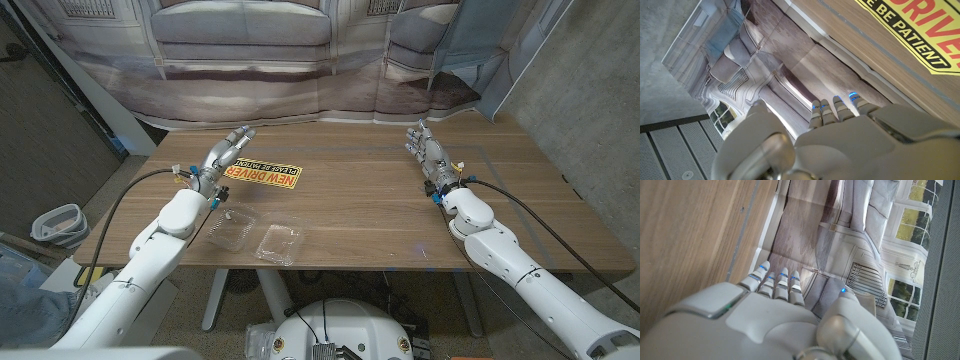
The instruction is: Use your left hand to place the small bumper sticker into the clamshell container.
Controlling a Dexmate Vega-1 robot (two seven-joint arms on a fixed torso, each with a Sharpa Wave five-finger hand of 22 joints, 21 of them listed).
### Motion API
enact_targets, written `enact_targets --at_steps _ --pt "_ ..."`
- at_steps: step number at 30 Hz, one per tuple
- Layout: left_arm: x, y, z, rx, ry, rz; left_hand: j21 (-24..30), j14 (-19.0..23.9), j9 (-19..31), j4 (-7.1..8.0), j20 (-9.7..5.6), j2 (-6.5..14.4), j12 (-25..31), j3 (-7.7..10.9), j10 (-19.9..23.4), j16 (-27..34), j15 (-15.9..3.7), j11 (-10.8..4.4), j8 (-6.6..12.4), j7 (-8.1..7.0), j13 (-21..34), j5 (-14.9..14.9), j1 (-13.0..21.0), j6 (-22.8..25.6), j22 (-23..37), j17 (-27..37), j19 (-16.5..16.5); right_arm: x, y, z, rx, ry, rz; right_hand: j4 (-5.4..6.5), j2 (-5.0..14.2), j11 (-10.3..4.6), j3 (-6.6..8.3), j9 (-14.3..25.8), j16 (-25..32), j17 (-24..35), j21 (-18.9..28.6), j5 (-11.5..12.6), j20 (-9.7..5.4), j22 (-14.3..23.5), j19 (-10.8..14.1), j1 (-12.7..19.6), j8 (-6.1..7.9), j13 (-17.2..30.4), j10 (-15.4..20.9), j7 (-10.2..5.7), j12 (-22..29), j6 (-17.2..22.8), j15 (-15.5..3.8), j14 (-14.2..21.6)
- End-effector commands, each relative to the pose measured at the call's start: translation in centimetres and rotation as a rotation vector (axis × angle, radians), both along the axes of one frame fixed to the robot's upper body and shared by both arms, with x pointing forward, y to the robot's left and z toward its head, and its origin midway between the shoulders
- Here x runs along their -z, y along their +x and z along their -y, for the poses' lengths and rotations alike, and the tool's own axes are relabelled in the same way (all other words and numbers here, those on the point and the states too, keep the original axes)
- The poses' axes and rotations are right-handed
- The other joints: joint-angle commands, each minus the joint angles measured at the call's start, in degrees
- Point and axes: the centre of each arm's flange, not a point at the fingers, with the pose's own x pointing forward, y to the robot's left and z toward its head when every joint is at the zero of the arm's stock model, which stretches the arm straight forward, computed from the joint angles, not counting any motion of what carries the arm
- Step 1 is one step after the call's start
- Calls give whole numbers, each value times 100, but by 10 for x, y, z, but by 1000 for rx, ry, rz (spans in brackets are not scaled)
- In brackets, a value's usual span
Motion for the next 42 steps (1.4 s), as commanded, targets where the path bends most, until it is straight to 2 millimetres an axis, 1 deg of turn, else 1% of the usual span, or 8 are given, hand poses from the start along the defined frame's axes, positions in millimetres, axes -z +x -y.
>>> enact_targets --at_steps 1,13,16,23,29,35,42 --pt "-2 1 5 -53 53 -8 -4 45 28 -55 -219 6 17 24 37 21 3 -2 44 14 30 25 102 52 12 24 36 -6 -1 -2 -7 -12 11 -37 22 18 -3 32 16 22 -2 -19 -68 16 64 19 14 16 42 -17 11 42 21 54" --pt "-5 0 10 -107 93 -1 -10 76 30 -92 -220 21 18 33 70 21 1 -6 51 16 33 36 179 100 14 26 53 -10 -4 2 1 -6 21 -39 27 30 -7 32 19 23 1 -26 -61 17 76 19 14 16 70 -12 18 50 26 71" --pt "-6 -1 13 -98 89 3 -10 84 31 -100 -222 27 16 37 72 22 9 -2 52 19 33 38 197 110 15 27 58 -13 -5 3 4 -6 26 -40 27 30 -8 32 21 23 3 -27 -58 17 83 18 14 16 75 -16 19 52 27 80" --pt "-8 -8 19 -176 150 14 -15 89 32 -116 -220 38 9 43 69 18 9 -3 48 17 34 42 233 114 15 28 59 -21 -5 7 3 -9 38 -41 26 37 -13 32 21 24 3 -31 -53 17 85 15 14 16 83 -19 20 56 30 85" --pt "-4 -6 19 -178 131 15 -19 105 33 -131 -216 49 11 48 87 20 2 -18 51 27 35 46 265 136 16 29 60 -20 -3 10 2 -8 30 -41 27 32 -16 32 22 25 4 -34 -53 17 90 13 13 16 95 -22 23 57 24 92" --pt "-6 -8 19 -238 179 21 -17 116 34 -146 -210 60 14 54 108 20 13 -24 60 27 35 49 299 174 17 30 77 -20 -2 11 1 -7 30 -42 27 31 -19 32 20 25 3 -36 -51 17 90 12 14 17 100 -25 23 60 28 91" --pt "-6 -4 18 -252 186 20 -20 134 34 -159 -212 70 16 57 126 22 6 -18 67 27 36 51 330 210 17 31 81 -23 -2 9 1 -3 28 -43 28 25 -22 32 22 25 3 -39 -47 17 94 11 13 17 104 -29 23 62 23 102"
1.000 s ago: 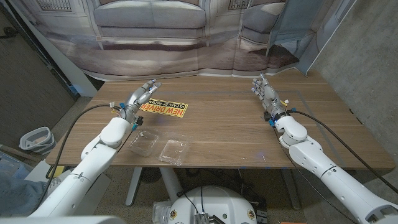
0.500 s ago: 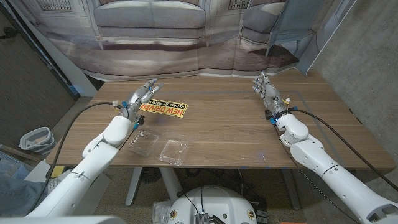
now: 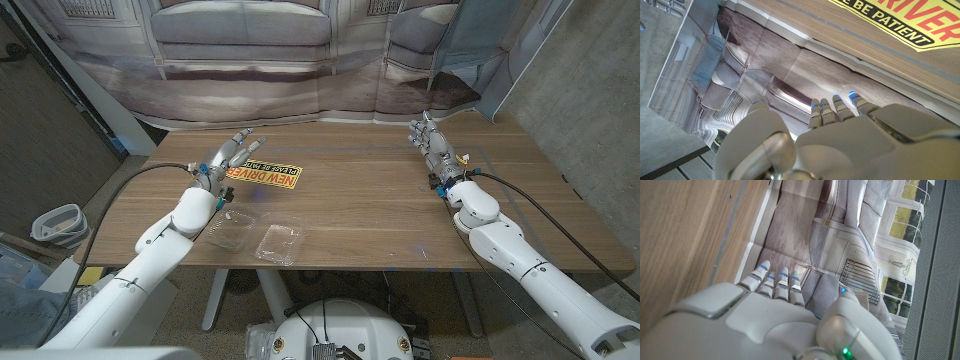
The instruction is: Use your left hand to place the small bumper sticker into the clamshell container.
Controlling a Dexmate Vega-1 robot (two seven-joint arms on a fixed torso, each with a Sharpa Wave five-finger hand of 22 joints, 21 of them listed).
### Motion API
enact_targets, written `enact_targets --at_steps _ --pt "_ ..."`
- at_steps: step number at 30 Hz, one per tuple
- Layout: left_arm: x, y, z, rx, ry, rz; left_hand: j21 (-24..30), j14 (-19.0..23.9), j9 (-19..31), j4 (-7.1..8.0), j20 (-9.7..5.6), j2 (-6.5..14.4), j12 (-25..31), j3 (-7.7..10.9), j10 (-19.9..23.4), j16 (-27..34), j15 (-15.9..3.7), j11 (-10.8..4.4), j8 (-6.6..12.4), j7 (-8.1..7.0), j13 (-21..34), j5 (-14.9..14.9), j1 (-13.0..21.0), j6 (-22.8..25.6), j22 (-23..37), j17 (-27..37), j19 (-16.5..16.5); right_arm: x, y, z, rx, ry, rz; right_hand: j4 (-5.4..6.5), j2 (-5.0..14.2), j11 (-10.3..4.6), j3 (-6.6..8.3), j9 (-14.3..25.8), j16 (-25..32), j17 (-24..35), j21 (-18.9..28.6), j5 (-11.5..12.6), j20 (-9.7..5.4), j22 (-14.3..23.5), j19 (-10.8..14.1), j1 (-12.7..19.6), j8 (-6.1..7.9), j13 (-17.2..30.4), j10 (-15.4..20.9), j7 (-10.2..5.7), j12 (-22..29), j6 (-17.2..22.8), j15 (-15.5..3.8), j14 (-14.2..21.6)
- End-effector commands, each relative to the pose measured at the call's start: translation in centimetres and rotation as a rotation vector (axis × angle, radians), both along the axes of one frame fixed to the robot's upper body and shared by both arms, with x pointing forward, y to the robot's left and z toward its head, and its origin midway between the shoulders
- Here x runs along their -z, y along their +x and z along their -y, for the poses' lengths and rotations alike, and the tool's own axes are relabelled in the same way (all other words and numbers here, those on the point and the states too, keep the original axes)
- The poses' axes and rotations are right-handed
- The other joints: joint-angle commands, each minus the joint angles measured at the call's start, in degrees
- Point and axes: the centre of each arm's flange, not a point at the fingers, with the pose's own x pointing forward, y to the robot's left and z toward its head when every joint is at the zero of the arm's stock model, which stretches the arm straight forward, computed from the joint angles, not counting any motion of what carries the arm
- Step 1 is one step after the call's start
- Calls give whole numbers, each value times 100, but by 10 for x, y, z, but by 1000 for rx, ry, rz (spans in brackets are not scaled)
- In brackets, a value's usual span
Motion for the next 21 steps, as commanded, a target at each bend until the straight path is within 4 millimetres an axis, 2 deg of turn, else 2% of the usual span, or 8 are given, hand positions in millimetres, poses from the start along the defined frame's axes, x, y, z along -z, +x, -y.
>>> enact_targets --at_steps 1,14,16,21 --pt "0 2 -2 -83 41 13 -20 64 35 -35 -230 -3 16 -6 57 23 -8 -12 22 6 6 30 62 64 17 31 21 -4 2 0 0 0 -1 -11 28 -8 10 32 22 25 3 0 -35 17 41 11 12 17 74 -11 22 39 -8 73" --pt "2 4 -3 -131 60 20 -18 127 36 -60 -229 25 28 3 123 35 -21 -24 33 4 8 37 124 132 18 33 52 -2 4 0 7 -17 -20 -14 35 2 8 32 21 25 3 -5 -26 18 46 13 12 17 88 -19 24 44 -9 81" --pt "1 4 -3 -128 59 18 -20 98 37 -68 -230 39 28 8 134 20 -82 -33 38 8 8 39 146 158 19 33 54 -1 5 1 7 -16 -22 -15 36 5 7 32 20 25 3 -6 -29 18 47 13 14 17 84 -24 21 50 -9 82" --pt "-1 1 -1 -160 82 35 -22 94 38 -75 -228 51 28 13 146 15 -93 -24 38 3 8 41 166 171 19 34 57 -1 3 5 14 -10 -29 -16 38 -2 7 32 20 25 1 -7 -27 18 46 14 14 17 89 -23 22 52 -5 84"
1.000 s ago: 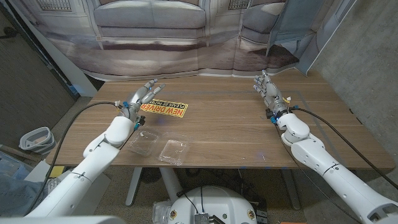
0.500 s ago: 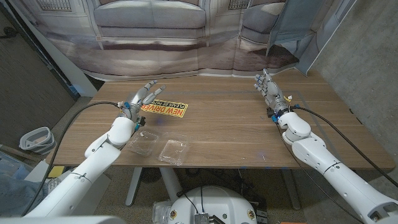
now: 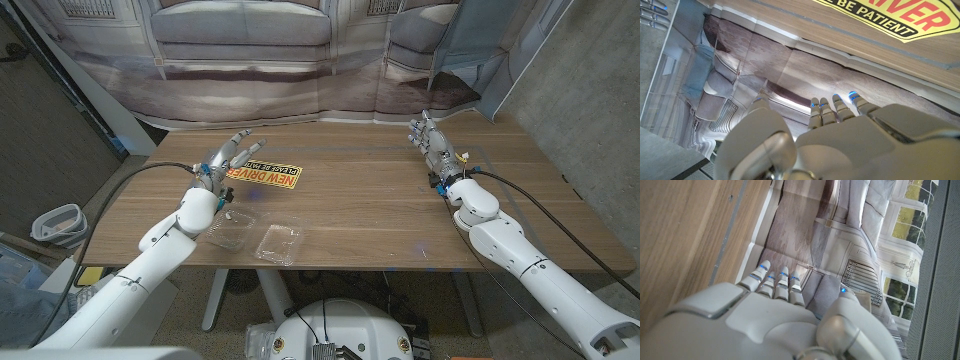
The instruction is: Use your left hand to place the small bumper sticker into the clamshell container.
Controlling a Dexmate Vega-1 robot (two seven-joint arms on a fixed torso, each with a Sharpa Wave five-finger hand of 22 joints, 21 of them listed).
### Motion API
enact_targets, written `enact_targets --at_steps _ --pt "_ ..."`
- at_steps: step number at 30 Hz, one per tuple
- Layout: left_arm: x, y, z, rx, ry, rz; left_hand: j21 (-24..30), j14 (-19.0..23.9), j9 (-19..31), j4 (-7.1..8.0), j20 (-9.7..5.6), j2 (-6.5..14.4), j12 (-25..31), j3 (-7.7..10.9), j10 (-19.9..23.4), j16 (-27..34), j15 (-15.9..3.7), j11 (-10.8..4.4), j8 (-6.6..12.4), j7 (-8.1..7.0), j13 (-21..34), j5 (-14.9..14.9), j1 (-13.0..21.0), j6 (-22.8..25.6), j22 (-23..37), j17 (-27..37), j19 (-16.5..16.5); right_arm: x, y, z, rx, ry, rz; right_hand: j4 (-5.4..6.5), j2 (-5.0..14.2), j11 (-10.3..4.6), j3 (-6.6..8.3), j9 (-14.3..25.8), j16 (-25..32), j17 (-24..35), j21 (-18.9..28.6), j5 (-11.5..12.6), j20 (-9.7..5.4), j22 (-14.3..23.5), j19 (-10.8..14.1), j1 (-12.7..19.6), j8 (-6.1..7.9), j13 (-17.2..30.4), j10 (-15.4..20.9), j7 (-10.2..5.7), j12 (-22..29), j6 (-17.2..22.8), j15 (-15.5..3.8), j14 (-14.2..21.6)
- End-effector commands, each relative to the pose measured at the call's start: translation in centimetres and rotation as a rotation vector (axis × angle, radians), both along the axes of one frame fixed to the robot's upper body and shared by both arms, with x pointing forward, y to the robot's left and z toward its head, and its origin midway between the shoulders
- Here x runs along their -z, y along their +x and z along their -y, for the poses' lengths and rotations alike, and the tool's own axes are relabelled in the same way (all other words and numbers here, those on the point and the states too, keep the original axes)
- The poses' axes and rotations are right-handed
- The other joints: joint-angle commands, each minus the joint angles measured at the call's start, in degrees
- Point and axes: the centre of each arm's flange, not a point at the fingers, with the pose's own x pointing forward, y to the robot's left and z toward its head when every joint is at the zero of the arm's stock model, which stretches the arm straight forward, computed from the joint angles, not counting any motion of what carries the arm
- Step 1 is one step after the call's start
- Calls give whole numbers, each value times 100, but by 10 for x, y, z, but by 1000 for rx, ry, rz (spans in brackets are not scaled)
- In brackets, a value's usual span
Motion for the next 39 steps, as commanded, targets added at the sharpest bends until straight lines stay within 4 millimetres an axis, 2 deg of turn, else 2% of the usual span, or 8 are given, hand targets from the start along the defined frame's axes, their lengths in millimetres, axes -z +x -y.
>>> enact_targets --at_steps 1,12,22,39 --pt "-3 -4 2 -63 44 21 0 1 8 -29 -207 1 30 14 59 13 -62 4 37 -4 9 43 73 82 6 33 37 1 0 6 11 2 -17 -16 38 8 6 32 20 25 2 -8 -28 18 47 14 15 17 39 -2 23 34 26 53" --pt "-5 -6 7 -93 84 25 13 45 10 -51 -206 29 27 26 82 22 -39 -18 35 -7 11 47 128 109 5 34 93 2 -4 9 10 11 -10 -19 40 2 2 32 19 25 1 -12 -28 18 50 14 13 17 43 -3 21 36 26 62" --pt "-3 -5 9 -122 100 22 0 40 11 -78 -189 51 6 37 56 11 -14 82 32 -52 12 52 188 134 5 34 84 -1 -6 9 9 7 1 -22 46 -1 -4 32 53 26 26 -18 -19 18 126 13 19 17 89 -11 32 59 20 173" --pt "0 -2 13 -176 135 4 -23 52 15 -115 -136 70 -4 43 55 7 43 120 18 -25 17 56 267 149 6 38 50 0 2 8 2 20 -4 -28 50 5 -10 33 55 27 29 -23 -13 18 150 16 21 18 116 -21 36 73 14 212"
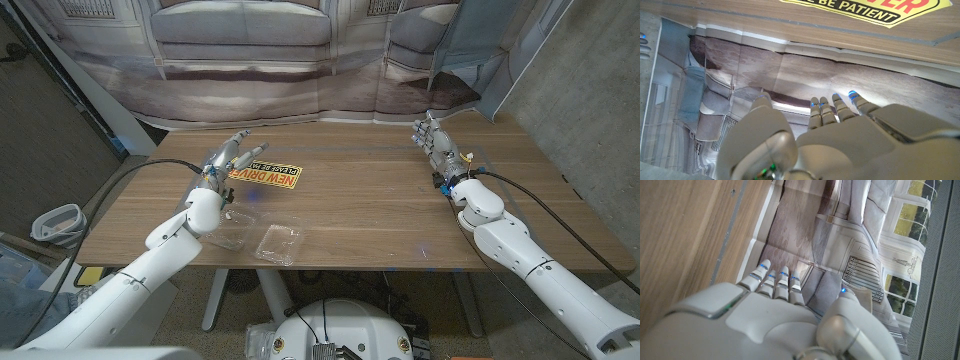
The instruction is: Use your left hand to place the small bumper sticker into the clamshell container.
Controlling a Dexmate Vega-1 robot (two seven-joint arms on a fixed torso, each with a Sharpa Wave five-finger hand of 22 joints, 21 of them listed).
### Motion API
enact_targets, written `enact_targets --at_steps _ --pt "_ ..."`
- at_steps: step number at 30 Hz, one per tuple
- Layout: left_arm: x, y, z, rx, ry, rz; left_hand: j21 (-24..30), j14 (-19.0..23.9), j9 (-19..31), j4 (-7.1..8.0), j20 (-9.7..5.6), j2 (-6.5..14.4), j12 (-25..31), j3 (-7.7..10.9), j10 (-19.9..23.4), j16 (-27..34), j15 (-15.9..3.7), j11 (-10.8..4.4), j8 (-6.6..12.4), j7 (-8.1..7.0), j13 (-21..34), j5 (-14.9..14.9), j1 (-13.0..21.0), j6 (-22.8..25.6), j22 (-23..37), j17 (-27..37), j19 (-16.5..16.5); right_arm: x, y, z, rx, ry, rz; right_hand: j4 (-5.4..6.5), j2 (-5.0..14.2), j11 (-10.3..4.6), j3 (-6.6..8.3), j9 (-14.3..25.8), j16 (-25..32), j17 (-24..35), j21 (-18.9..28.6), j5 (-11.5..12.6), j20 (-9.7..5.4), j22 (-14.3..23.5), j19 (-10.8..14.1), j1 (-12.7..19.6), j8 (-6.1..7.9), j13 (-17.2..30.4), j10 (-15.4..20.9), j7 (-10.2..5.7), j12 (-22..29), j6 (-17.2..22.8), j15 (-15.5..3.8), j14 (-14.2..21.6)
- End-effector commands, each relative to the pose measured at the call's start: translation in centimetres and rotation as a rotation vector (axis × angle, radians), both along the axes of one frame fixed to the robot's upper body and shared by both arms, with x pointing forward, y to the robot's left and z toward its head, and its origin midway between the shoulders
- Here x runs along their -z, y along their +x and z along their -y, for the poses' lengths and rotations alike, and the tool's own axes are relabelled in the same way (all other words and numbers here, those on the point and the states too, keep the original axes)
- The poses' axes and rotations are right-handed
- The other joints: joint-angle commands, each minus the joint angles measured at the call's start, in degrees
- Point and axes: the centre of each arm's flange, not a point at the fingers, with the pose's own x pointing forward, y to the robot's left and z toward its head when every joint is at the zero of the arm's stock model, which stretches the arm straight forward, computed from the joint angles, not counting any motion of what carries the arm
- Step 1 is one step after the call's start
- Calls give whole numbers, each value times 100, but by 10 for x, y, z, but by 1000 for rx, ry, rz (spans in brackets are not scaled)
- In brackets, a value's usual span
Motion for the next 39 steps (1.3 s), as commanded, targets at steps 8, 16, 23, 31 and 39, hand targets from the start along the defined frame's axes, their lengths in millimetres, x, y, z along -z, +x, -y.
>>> enact_targets --at_steps 8,16,23,31,39 --pt "2 1 7 -60 34 -20 -9 16 22 -102 253 10 -25 28 -26 5 135 -50 -11 2 28 31 190 32 16 14 -29 0 6 0 -11 12 3 -31 55 -1 -11 33 32 28 28 -26 -27 18 66 18 19 19 70 2 34 44 1 96" --pt "3 2 11 -80 45 -38 -1 -13 27 -119 732 16 -43 7 -82 -3 117 -130 -37 -118 38 24 232 1 43 28 -57 1 4 3 -8 10 3 -34 58 8 -13 34 29 28 32 -29 -30 17 85 20 19 19 71 -4 31 48 -1 105" --pt "1 2 14 -87 53 -34 -10 -38 29 -121 1015 10 -56 -17 -135 -5 91 -150 -51 -183 44 17 240 -23 59 39 -114 2 2 6 -6 8 5 -36 60 11 -14 34 29 29 32 -30 -22 17 92 22 19 20 78 -3 32 50 9 115" --pt "1 3 15 -98 55 -40 1 -54 32 -130 1186 -15 -62 -43 -177 -3 120 -152 -88 -179 49 13 251 -124 68 47 -115 3 -1 8 1 18 0 -39 64 10 -16 34 25 29 35 -33 -25 16 112 25 19 20 87 -15 32 56 4 122" --pt "1 6 14 -116 57 -41 12 -36 34 -139 1294 -46 -60 -67 -191 9 164 -144 -85 -171 53 10 256 -129 71 51 -100 4 -3 8 6 23 -2 -42 65 13 -17 35 25 29 34 -34 -21 16 118 26 21 20 105 -1 37 63 7 132"
